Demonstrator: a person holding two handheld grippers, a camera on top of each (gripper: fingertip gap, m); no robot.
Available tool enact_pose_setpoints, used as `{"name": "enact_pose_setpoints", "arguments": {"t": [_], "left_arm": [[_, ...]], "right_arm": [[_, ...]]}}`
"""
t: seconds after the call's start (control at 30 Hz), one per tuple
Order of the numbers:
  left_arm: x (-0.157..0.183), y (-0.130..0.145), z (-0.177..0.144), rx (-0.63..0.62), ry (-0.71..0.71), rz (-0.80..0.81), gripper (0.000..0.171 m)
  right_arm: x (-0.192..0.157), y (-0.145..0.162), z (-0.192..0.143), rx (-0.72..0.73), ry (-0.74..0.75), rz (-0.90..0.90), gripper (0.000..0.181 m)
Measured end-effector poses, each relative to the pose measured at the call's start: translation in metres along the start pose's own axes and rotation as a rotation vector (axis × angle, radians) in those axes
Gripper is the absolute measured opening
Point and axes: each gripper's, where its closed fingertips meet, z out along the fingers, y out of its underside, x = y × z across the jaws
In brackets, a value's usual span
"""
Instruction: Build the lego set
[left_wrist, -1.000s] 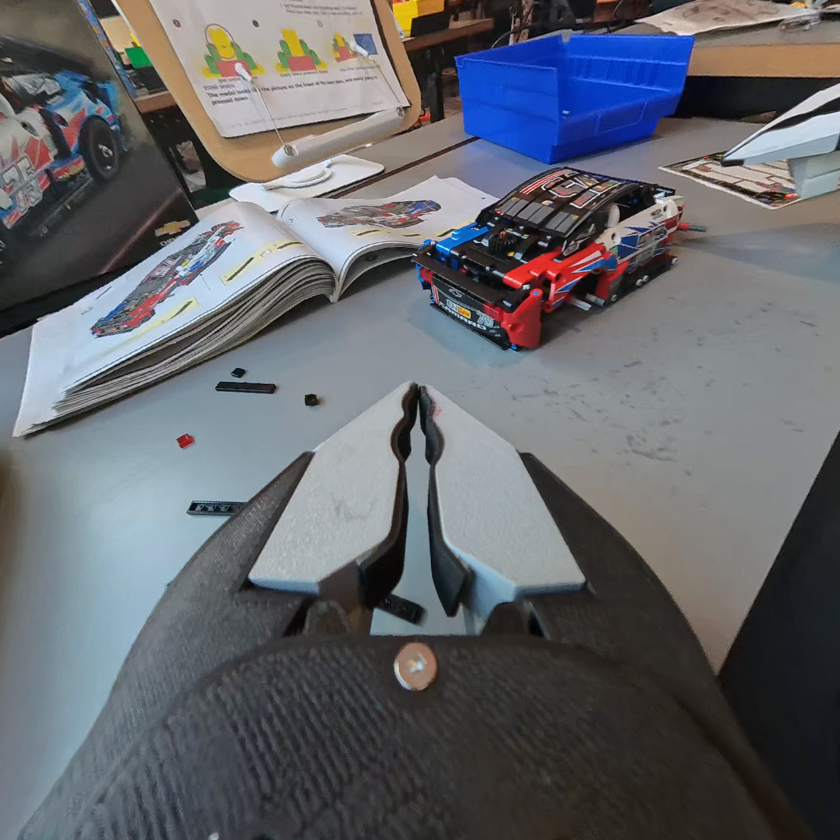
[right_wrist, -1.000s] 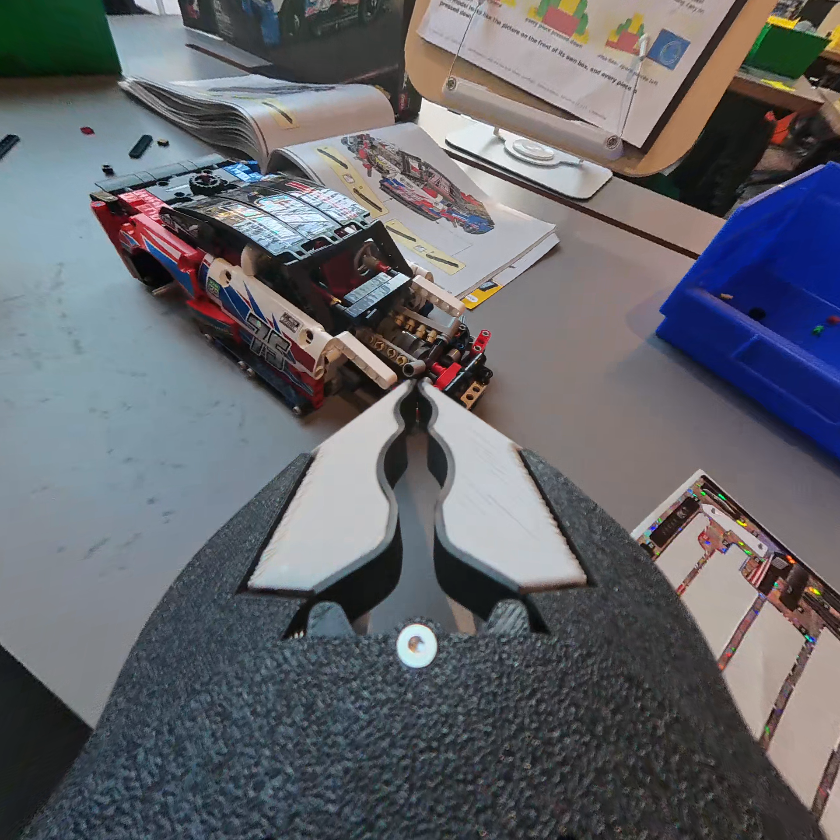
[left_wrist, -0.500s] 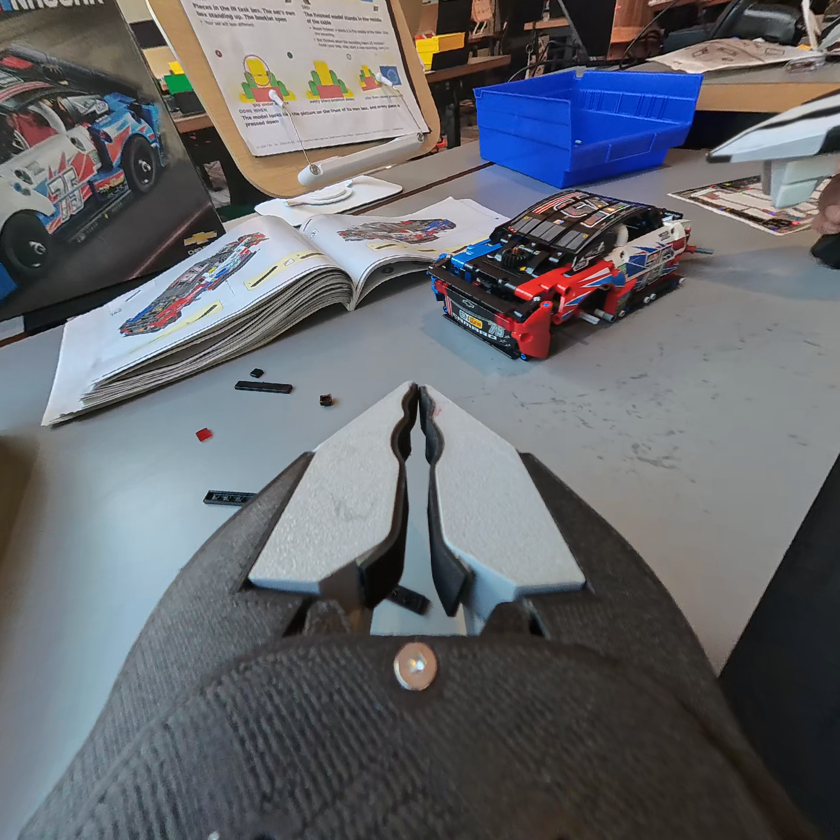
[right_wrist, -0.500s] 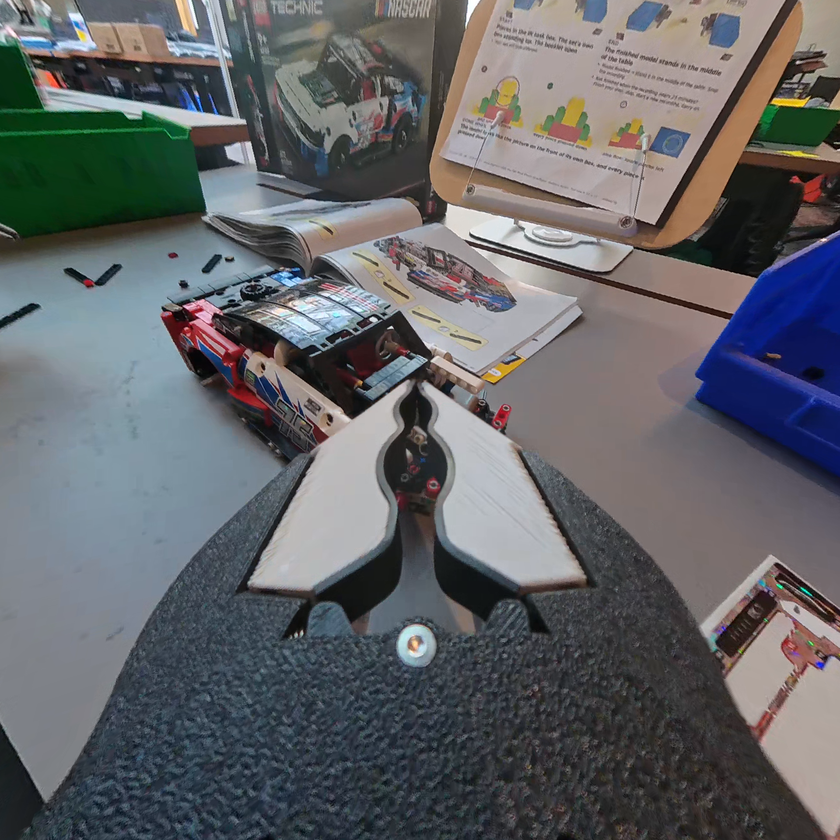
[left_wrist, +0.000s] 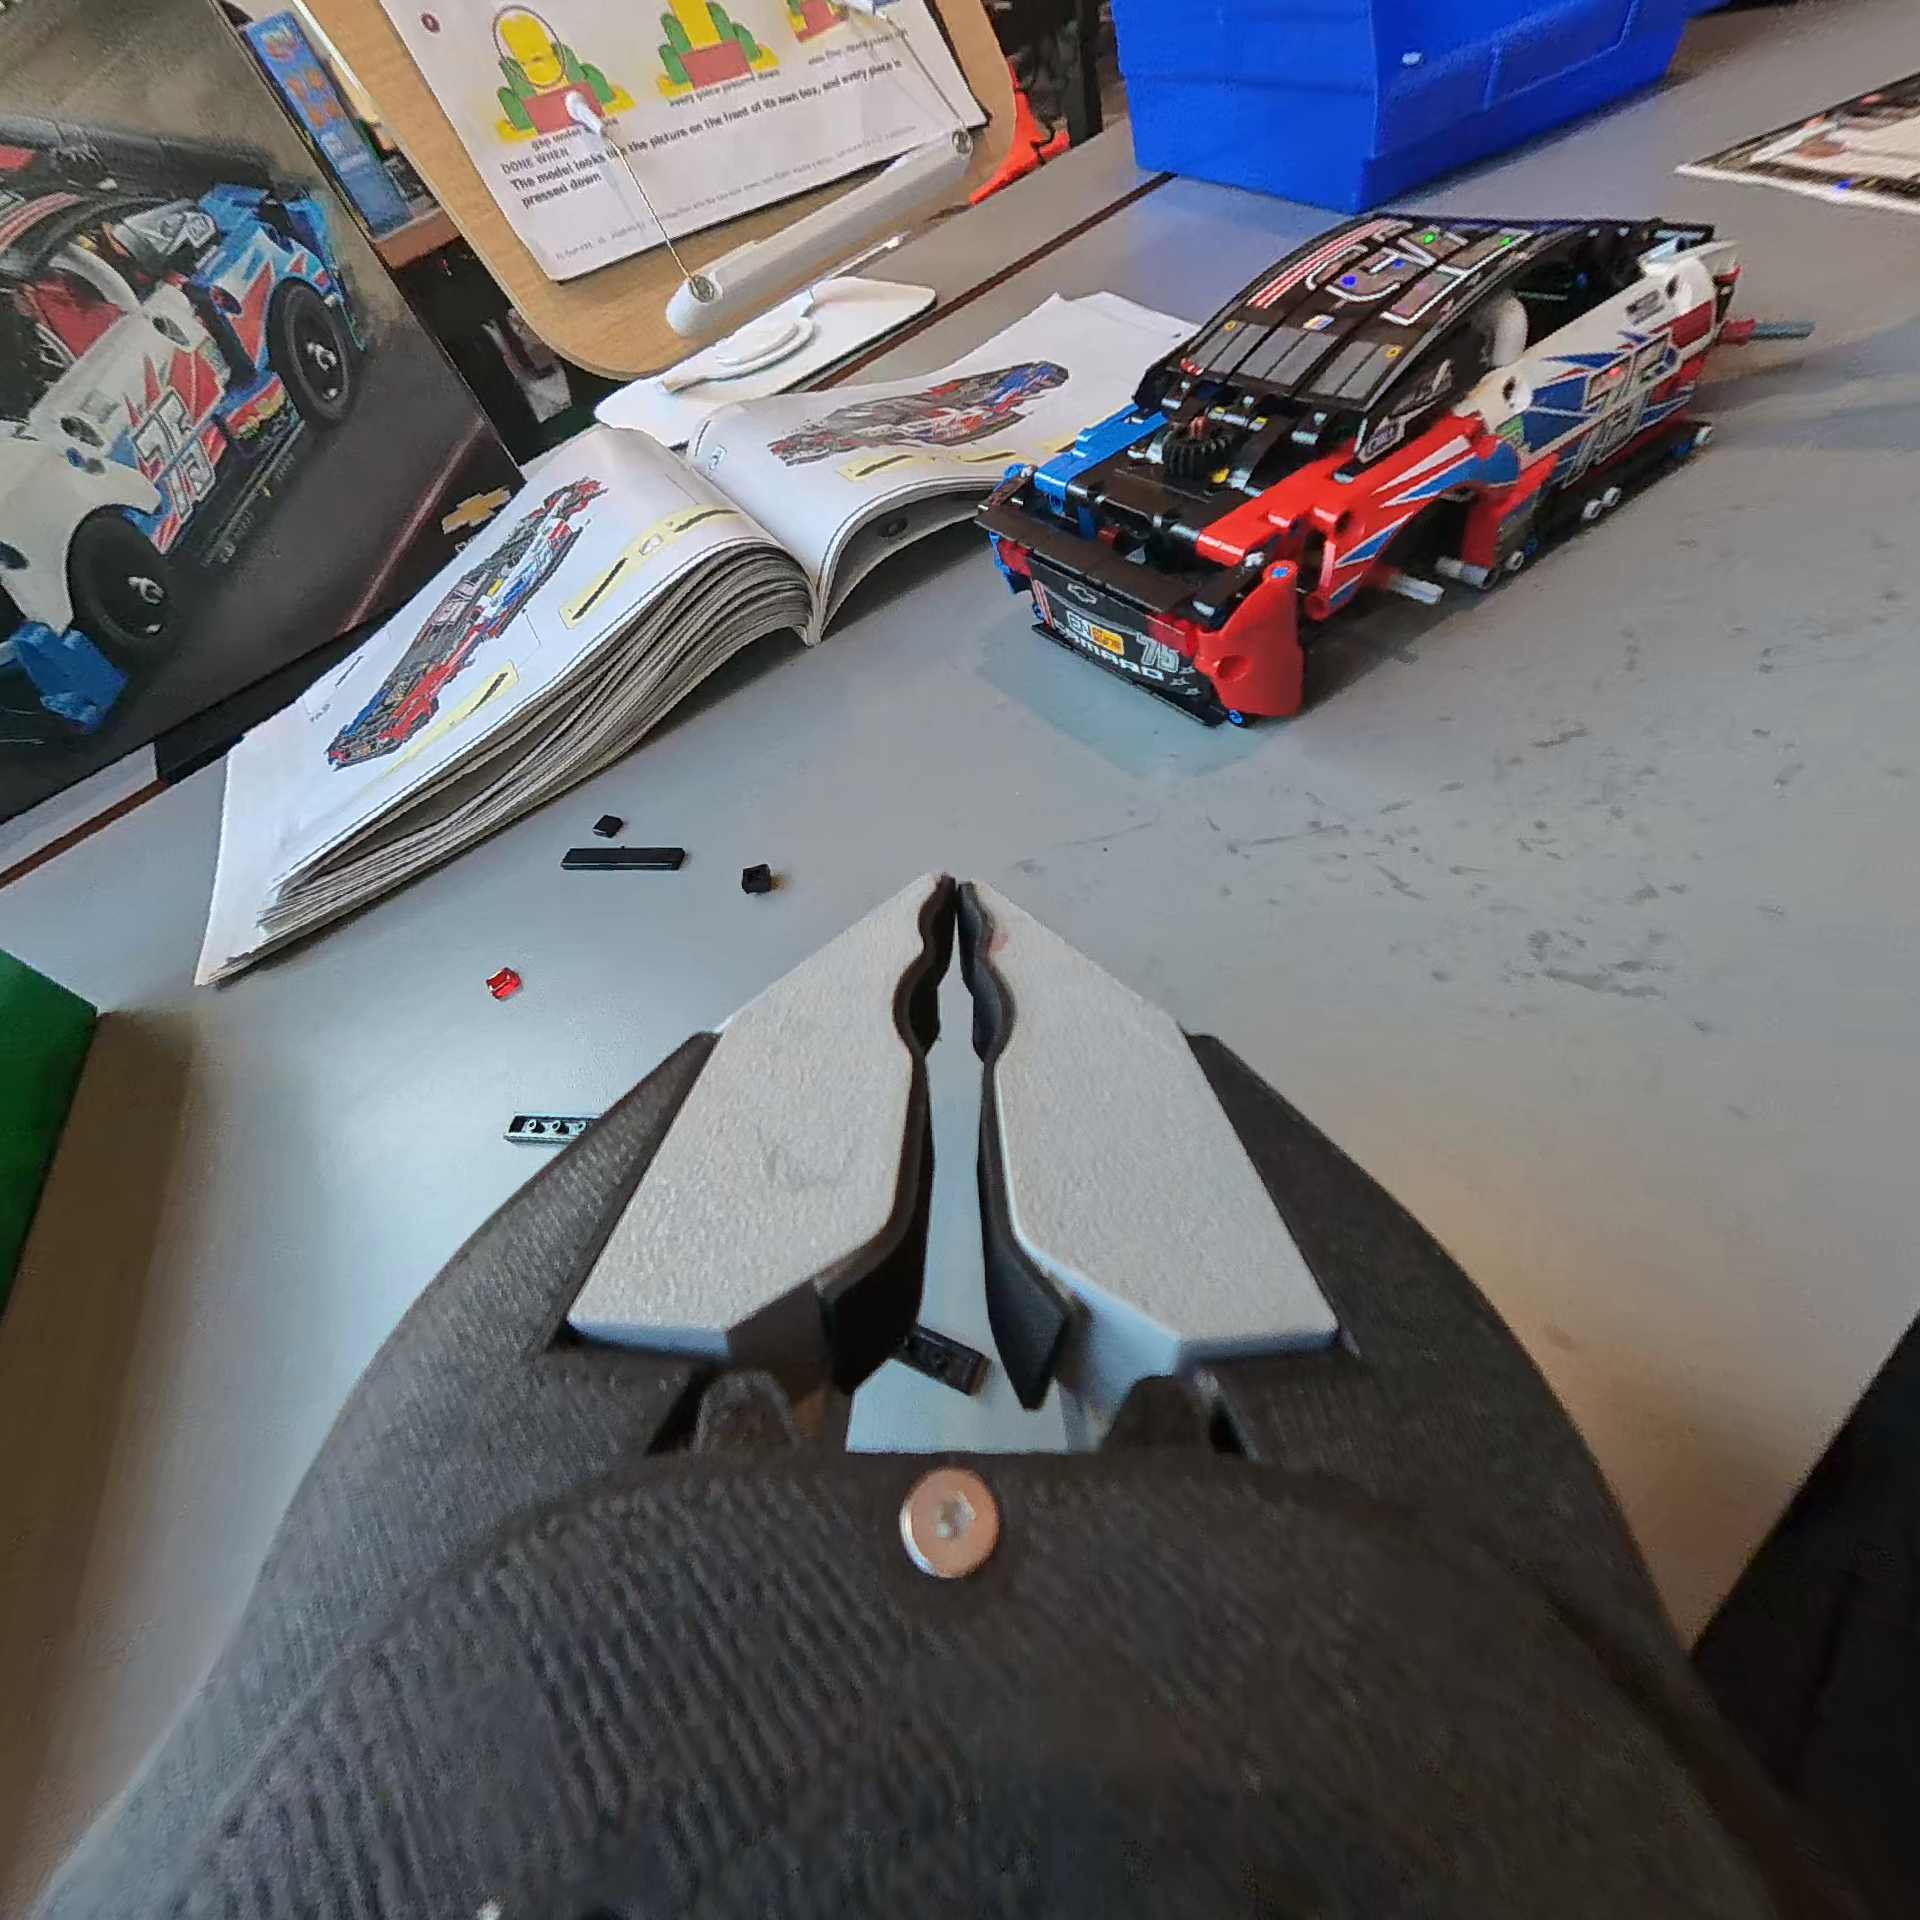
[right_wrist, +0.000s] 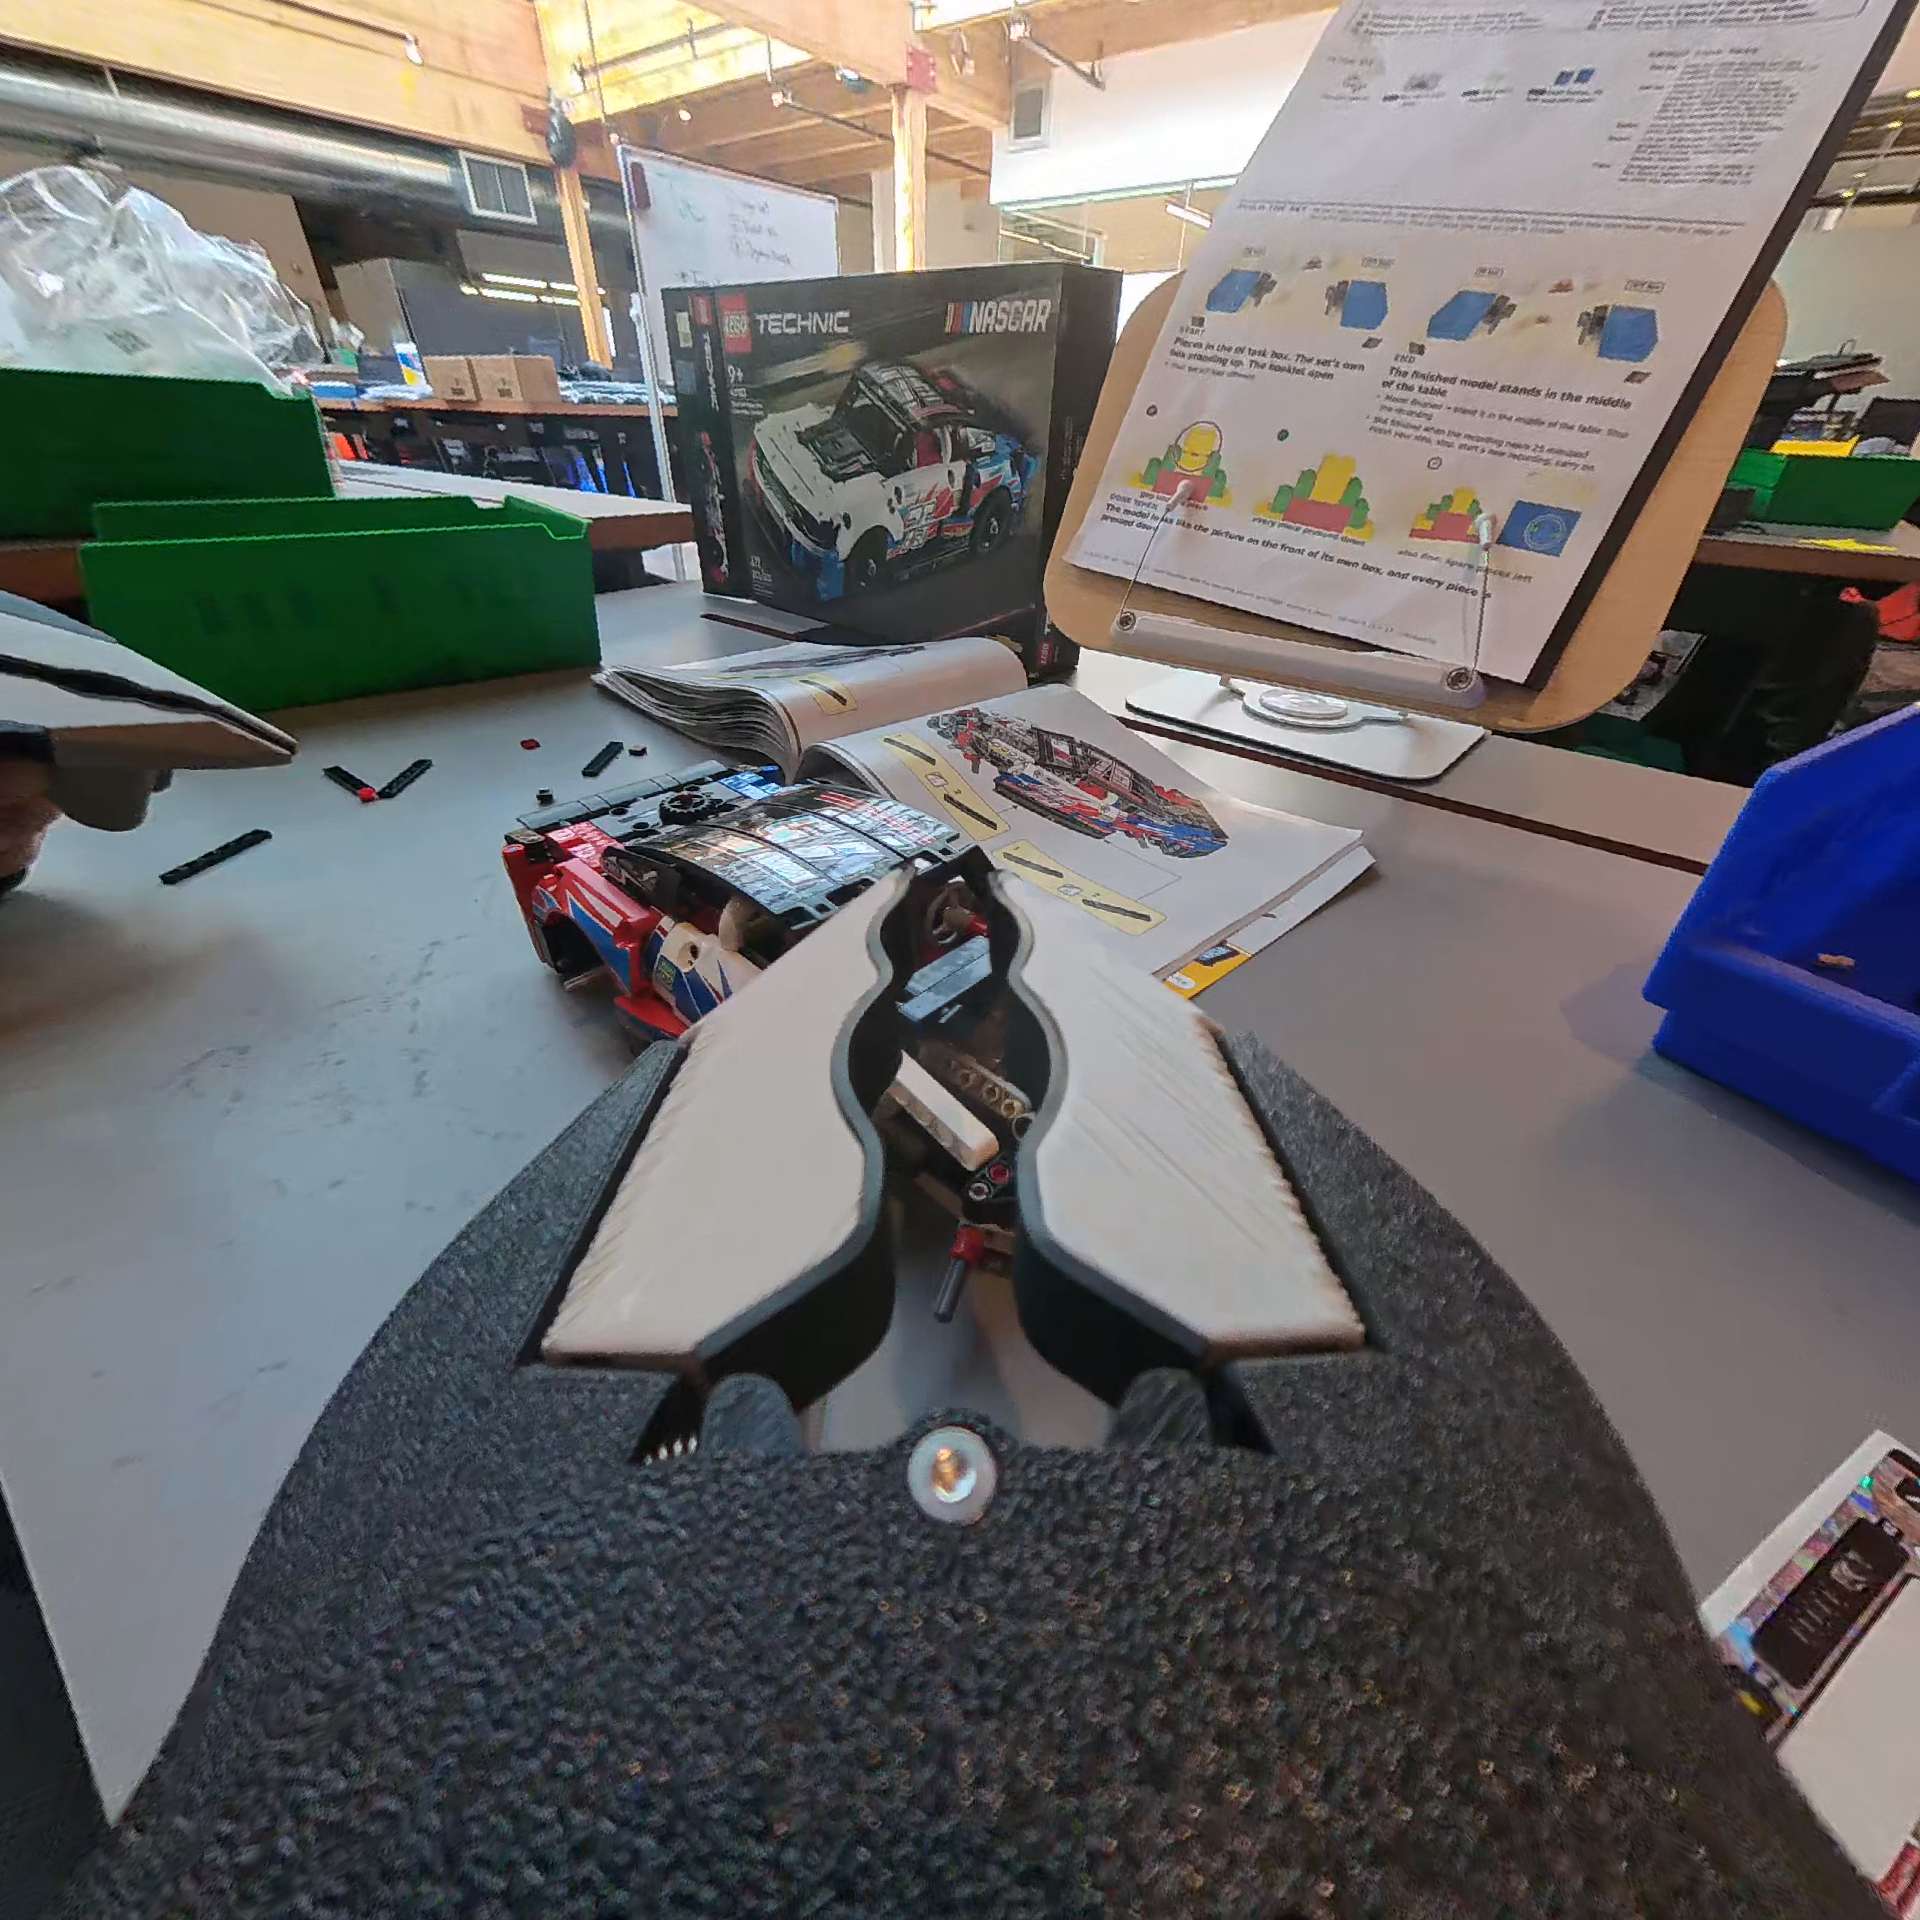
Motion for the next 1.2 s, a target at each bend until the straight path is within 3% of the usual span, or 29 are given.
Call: {"name": "enact_pose_setpoints", "arguments": {"t": [0.2,0.33,0.43,0.57,0.8,0.93,1.03,1.2], "left_arm": [[0.001,0.002,0.001,-0.021,-0.031,0.026,0.0],[0.003,-0.011,-0.01,0.06,0.034,0.058,0.0],[-0.003,-0.013,-0.008,0.062,0.114,0.114,0.029],[-0.032,-0.003,-0.002,0.056,0.097,0.003,0.032],[-0.035,-0.011,0.003,0.113,0.106,0.002,0.023],[-0.028,-0.002,-0.001,0.073,0.089,0.0,0.024],[-0.03,-0.005,-0.007,0.111,0.096,-0.02,0.024],[-0.029,-0.001,-0.009,0.085,0.117,-0.067,0.026]], "right_arm": [[0.003,0.004,0.006,-0.034,0.046,-0.047,0.02],[0.008,0.009,0.011,-0.07,0.101,-0.075,0.022],[0.018,0.013,0.02,-0.112,0.163,-0.098,0.021],[0.026,-0.007,0.05,-0.122,0.207,-0.061,0.03],[-0.031,-0.071,0.162,-0.182,-0.043,-0.218,0.043],[-0.071,-0.075,0.208,-0.182,-0.208,-0.186,0.044],[-0.089,-0.07,0.215,-0.181,-0.263,-0.179,0.048],[-0.105,-0.057,0.191,-0.172,-0.246,-0.158,0.047]]}}
